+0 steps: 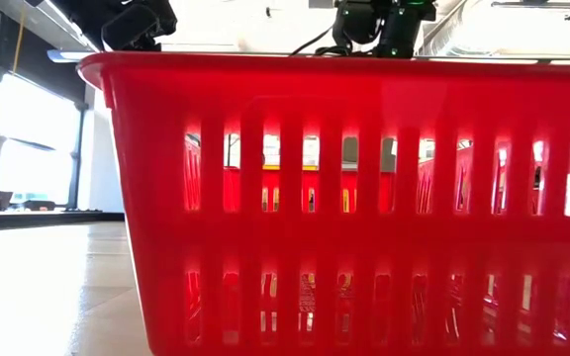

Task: Stack baskets on shelf by color
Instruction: Stack the top gray bin on the gray bin on the shelf, then stack the bottom red bin on the red bin on the shelf

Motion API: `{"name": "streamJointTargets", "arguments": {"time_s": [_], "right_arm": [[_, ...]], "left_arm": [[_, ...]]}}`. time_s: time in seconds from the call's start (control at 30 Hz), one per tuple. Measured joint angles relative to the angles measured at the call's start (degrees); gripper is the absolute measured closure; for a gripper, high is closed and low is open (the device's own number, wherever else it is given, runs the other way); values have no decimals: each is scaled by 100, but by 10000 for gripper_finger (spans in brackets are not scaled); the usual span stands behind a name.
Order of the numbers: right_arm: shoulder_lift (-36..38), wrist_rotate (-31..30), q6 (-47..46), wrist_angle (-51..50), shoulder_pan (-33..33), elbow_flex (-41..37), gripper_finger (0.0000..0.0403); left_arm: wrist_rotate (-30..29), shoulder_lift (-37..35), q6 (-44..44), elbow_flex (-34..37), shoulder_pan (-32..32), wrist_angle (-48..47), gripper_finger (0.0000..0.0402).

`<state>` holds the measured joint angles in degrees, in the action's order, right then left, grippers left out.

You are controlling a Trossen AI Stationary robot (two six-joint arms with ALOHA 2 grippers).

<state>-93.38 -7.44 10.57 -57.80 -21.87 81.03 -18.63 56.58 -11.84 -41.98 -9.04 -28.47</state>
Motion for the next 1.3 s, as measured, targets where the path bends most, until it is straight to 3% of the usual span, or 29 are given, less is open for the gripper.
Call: {"name": "streamJointTargets", "arguments": {"time_s": [0.5,0.67,0.97,1.3], "right_arm": [[0,-144,-20,17,0,0,304],[0,-205,-20,-27,0,26,300],[11,-453,24,-458,183,832,300],[9,-451,-39,-496,478,977,300]], "left_arm": [[0,-1,0,0,0,0,348],[0,-1,0,0,2,0,348],[7,-1,-20,2,2,229,348],[1034,19,-664,2,38,463,307]]}}
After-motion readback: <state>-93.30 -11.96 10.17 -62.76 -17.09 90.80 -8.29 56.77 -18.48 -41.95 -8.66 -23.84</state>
